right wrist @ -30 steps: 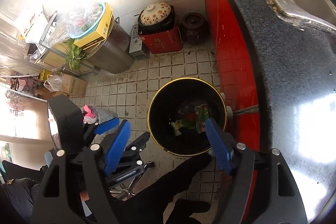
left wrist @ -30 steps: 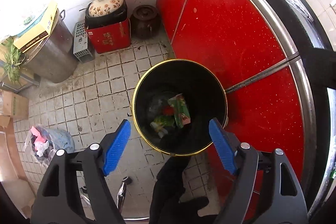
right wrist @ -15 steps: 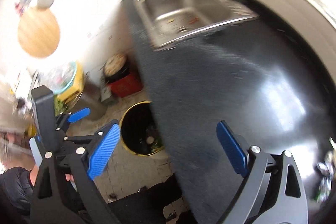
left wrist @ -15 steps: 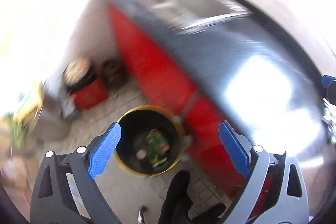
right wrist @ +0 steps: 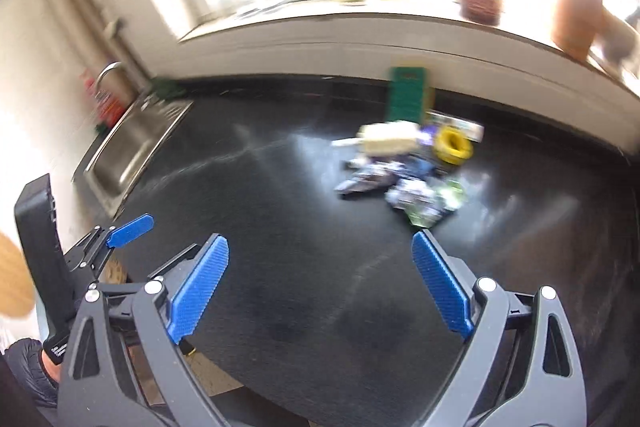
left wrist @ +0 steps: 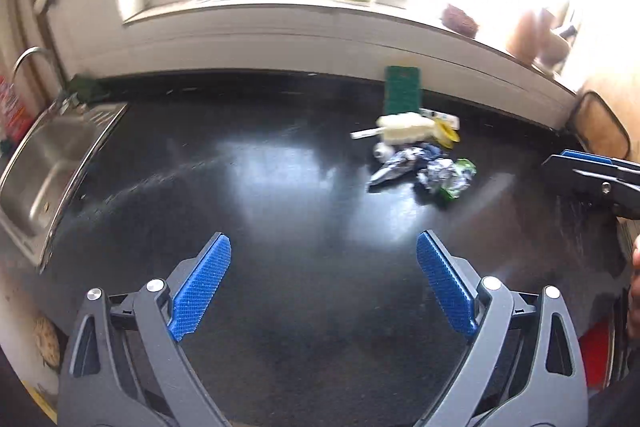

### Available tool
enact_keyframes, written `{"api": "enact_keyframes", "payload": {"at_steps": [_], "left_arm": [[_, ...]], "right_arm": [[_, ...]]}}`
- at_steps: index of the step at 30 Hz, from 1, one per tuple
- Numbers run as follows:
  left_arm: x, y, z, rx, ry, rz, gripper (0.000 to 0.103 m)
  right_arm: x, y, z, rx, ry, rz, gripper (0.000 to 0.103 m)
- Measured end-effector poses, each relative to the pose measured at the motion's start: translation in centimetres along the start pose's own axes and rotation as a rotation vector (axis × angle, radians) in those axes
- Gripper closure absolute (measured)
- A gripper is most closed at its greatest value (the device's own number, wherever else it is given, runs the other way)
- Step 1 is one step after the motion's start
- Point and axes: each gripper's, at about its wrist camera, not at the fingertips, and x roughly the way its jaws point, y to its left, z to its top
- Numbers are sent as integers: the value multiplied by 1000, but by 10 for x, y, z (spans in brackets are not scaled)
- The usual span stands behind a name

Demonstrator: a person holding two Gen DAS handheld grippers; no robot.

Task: Collect trash
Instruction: 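Bring both open tools back over the counter, then grasp the white foam piece with the left tool while the right tool grasps the yellow tape roll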

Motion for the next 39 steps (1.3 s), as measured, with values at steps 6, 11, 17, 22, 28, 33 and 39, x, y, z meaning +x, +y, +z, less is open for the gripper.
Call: {"api": "enact_keyframes", "payload": {"at_steps": [6, 11, 17, 22, 28, 33, 39], "left_arm": [[15, -66, 13, 127, 11, -64, 12], [23, -71, 18, 149, 27, -79, 12], [39, -70, 33, 152, 37, -80, 12], [63, -69, 52, 161, 34, -83, 12], [104, -74, 79, 236, 44, -105, 12], [151, -81, 100, 321, 72, -144, 12], [215, -86, 117, 406, 132, -181, 12]], "right_arm": [[-19, -68, -16, 113, -26, -60, 13], [-23, -86, -19, 133, -31, -68, 13], [-13, -94, -5, 139, -27, -50, 13], [4, -100, 10, 137, -10, -44, 13], [43, -114, 29, 157, 42, -37, 13], [84, -130, 47, 180, 98, -42, 13], [143, -160, 73, 206, 179, -38, 17]]}}
